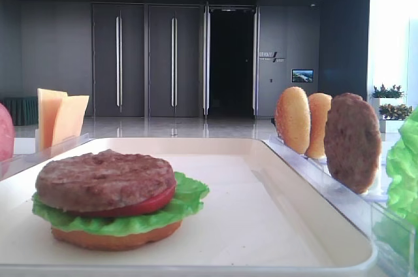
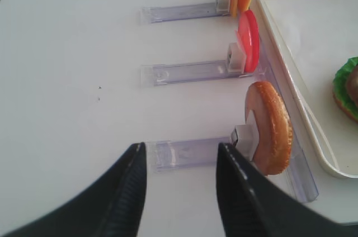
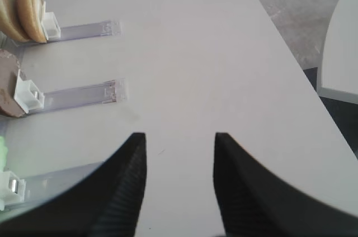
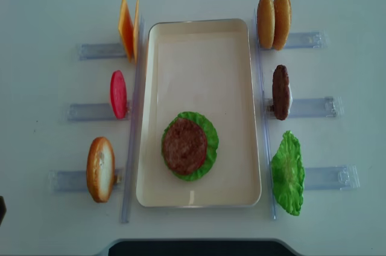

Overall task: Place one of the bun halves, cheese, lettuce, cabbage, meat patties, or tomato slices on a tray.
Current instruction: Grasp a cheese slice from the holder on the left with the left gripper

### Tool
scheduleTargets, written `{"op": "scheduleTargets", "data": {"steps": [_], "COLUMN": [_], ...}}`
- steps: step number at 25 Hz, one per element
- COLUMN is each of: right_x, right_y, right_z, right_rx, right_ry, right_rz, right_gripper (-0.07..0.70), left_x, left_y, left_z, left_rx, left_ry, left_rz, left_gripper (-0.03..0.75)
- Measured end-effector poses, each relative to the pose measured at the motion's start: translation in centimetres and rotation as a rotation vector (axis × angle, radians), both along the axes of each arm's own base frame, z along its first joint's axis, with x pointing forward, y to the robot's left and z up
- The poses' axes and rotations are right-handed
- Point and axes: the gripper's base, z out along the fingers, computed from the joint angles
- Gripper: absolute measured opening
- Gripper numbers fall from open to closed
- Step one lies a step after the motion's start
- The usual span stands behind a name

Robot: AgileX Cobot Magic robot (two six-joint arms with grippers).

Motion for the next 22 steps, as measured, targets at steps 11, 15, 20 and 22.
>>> {"op": "scheduleTargets", "data": {"steps": [11, 15, 20, 22], "right_x": [0.0, 0.0, 0.0, 0.0], "right_y": [0.0, 0.0, 0.0, 0.0], "right_z": [0.0, 0.0, 0.0, 0.0], "right_rx": [0.000, 0.000, 0.000, 0.000], "right_ry": [0.000, 0.000, 0.000, 0.000], "right_rz": [0.000, 0.000, 0.000, 0.000], "right_gripper": [0.279, 0.279, 0.279, 0.279], "left_x": [0.0, -0.1, 0.6, 1.9], "left_y": [0.0, 0.2, 0.5, 0.4], "left_z": [0.0, 0.3, 1.8, 2.3], "left_rx": [0.000, 0.013, 0.001, 0.019], "left_ry": [0.000, -0.010, 0.020, 0.090], "left_rz": [0.000, 0.017, 0.069, 0.079], "left_gripper": [0.318, 0.318, 0.318, 0.318]}}
